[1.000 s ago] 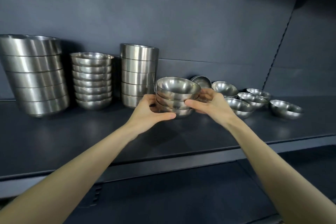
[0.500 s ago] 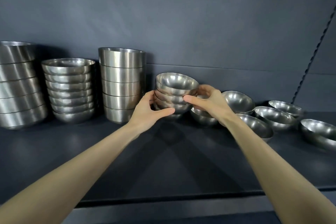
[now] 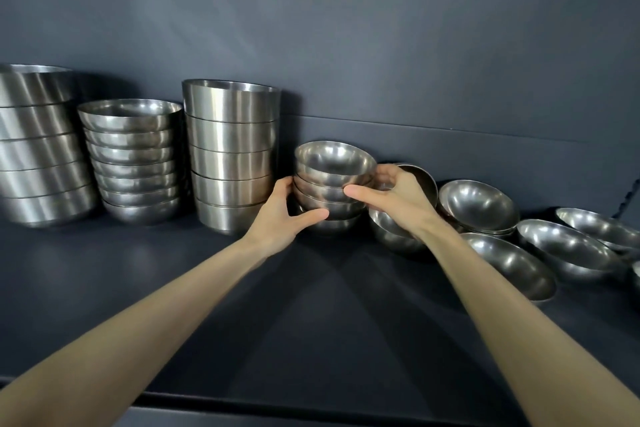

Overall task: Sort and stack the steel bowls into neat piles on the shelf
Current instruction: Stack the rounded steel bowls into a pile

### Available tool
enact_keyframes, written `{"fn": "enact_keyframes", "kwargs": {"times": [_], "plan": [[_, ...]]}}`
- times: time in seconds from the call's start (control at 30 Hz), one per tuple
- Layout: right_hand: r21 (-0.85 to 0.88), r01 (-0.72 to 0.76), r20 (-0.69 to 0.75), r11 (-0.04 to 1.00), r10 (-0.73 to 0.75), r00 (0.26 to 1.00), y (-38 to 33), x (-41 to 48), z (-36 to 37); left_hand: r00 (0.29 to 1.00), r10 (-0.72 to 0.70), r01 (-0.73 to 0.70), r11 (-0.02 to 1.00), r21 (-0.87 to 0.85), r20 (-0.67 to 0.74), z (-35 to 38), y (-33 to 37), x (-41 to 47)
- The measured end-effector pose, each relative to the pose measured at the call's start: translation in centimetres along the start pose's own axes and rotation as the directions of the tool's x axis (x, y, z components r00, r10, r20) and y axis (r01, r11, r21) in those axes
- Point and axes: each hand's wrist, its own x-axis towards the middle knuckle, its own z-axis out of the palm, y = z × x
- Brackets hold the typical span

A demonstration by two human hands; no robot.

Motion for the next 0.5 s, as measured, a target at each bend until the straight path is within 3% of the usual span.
{"fn": "enact_keyframes", "kwargs": {"times": [0.5], "plan": [[-0.021, -0.041, -0.015, 0.999, 0.041, 0.999, 1.5, 0.3, 0.7, 0.999, -0.03, 0.034, 0.996, -0.083, 0.043, 0.3, -1.3, 0.1]]}}
